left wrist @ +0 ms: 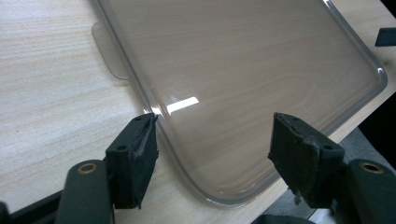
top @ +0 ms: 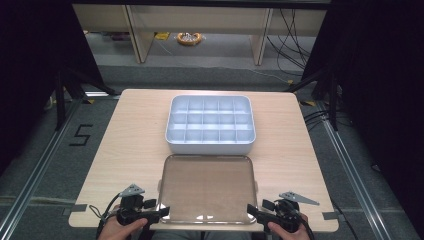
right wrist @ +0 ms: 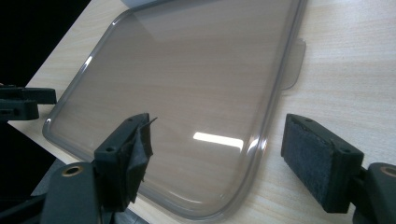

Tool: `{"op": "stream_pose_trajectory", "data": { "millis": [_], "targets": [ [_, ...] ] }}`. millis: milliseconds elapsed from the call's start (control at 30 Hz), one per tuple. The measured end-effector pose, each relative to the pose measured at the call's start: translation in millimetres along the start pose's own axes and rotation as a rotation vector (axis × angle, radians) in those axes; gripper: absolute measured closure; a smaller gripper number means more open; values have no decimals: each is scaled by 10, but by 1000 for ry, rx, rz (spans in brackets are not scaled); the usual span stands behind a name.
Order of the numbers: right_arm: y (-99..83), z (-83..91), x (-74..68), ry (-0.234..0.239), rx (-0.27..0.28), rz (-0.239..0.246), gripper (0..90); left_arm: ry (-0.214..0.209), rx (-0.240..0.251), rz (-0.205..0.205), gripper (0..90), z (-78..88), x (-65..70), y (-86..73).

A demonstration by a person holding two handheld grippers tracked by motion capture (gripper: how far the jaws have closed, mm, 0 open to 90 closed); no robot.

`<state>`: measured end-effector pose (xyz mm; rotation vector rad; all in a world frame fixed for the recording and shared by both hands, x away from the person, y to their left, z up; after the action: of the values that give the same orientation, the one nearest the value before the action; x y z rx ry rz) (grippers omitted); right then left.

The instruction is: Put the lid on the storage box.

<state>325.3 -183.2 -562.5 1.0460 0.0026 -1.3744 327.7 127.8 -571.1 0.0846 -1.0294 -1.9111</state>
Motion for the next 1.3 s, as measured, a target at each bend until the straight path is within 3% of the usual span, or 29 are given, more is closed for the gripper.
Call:
{"op": "stream_pose_trajectory", "data": {
  "millis": [33,67,133,233,267,300,333,367,400,533,633,700,733,767,833,867,900,933,967,1067,1100,1133,1167,1233,1267,1300],
  "targets": [
    [-11,0,-28,-9,-9,-44,261,-1,-4,-2,326,-11,-4,2],
    [7,-13,4,-2,-2,5,264,-1,-8,1,329,-20,-6,1],
    [27,-38,24,-10,1,2,271,3,-30,-14,338,-27,-34,-12],
    [39,-83,33,-5,-12,-4,287,6,-16,10,360,-51,-66,14],
    [39,-102,25,2,-19,-23,289,1,-12,27,369,-62,-74,20],
    [29,-114,4,-3,-29,-72,289,-1,-16,35,379,-70,-91,19],
    [3,-122,-55,-6,-60,-155,291,1,-20,34,410,-72,-106,19],
    [3,-122,-55,-6,-60,-155,291,5,-31,15,410,-65,-130,12],
    [61,-192,64,-25,-19,-26,294,9,-33,11,437,-66,-144,13],
    [56,-215,59,-23,-29,-38,297,26,-21,13,468,-77,-173,25],
    [86,-247,75,-30,-4,-59,289,24,-16,18,490,-77,-185,30],
    [98,-238,74,-3,14,-118,279,15,-16,32,490,-69,-187,24],
    [81,-218,28,11,0,-189,280,18,-4,50,492,-74,-186,30],
    [88,-224,32,19,16,-213,289,23,3,63,494,-77,-186,32],
    [84,-216,46,21,9,-222,305,27,8,48,495,-76,-178,27],
    [89,-209,68,48,23,-248,352,26,-3,30,495,-66,-177,15],
    [81,-195,77,42,24,-282,386,31,0,29,497,-70,-183,16],
    [81,-195,77,42,24,-282,386,31,0,29,501,-70,-183,16],
    [71,-169,48,65,18,-331,431,24,16,45,501,-77,-169,31],
    [53,-159,94,67,21,-338,480,25,18,46,498,-74,-175,30],
    [49,-151,74,75,19,-360,489,29,3,27,494,-64,-189,16],
    [39,-148,91,66,14,-348,503,33,-1,21,492,-60,-196,9],
    [27,-137,72,76,1,-370,512,12,20,25,490,-67,-172,29],
    [12,-144,95,90,3,-346,544,23,16,37,490,-56,-181,17],
    [-18,-139,54,109,-18,-394,583,24,18,41,492,-56,-181,17],
    [-18,-139,54,109,-18,-394,583,23,15,37,492,-54,-179,13]
  ]
}}
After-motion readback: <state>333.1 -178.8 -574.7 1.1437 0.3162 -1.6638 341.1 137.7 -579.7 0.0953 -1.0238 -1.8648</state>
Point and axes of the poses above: each handheld gripper's, and its own axes: z roughly backward along the jaws, y roughly out of its top, x roughly to its right, the point moved 10 cm from there along -z, roughly forward along the jaws, and after that the axes turned 7 degrees about -z, right-handed, at the moved point
